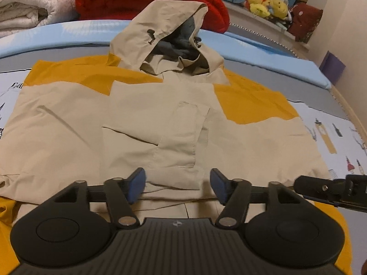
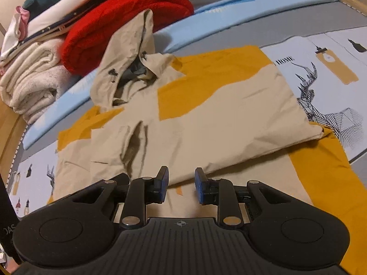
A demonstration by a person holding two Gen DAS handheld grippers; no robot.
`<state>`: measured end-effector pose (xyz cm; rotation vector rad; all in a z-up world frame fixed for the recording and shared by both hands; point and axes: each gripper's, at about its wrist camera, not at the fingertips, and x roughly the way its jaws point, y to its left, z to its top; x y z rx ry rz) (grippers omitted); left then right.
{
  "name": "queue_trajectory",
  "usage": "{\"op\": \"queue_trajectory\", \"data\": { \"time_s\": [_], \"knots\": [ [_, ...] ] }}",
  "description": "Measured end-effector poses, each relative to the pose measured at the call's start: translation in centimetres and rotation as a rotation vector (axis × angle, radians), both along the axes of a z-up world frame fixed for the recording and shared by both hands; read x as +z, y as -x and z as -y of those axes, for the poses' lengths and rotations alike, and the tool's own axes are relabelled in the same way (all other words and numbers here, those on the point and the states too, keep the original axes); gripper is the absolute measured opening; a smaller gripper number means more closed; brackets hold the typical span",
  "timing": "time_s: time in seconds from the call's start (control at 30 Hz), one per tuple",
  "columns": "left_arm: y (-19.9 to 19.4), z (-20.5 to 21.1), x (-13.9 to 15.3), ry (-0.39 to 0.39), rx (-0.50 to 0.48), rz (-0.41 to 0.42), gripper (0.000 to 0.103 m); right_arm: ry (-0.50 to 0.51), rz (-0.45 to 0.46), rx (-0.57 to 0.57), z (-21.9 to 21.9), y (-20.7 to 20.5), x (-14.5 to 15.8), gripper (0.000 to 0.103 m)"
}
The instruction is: Fold large clothes
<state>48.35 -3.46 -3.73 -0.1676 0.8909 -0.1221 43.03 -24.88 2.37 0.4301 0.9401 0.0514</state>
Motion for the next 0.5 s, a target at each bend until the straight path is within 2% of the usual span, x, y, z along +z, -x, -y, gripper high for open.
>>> {"op": "queue_trajectory", "data": {
  "time_s": [0.13, 0.27, 0.33, 0.4, 0.5],
  "knots": [
    [-0.3, 0.5, -0.9, -0.039, -0.008, -0.035, 0.071, 0.002, -0.023, -0.017, 0.4, -0.2, -0.5, 0.026],
    [-0.3, 1.0, -1.5, -0.083, -0.021, -0.029, 0.070, -0.006, -0.036, -0.018, 0.5, -0.4, -0.8, 0.026],
    [-0.4, 0.7, -1.6, -0.100, -0.009, -0.029, 0.057, -0.015, -0.048, -0.022, 0.5, -0.5, -1.1, 0.026],
    [-0.3, 0.3, -1.3, -0.112, 0.002, -0.023, 0.029, -0.015, -0.054, -0.025, 0.4, -0.6, -1.1, 0.026],
    [0.2, -1.2, 0.3, -0.088, 0.049, 0.011, 0.014, -0.010, -0.058, -0.022, 0.2, -0.7, -1.2, 0.026]
  ]
}}
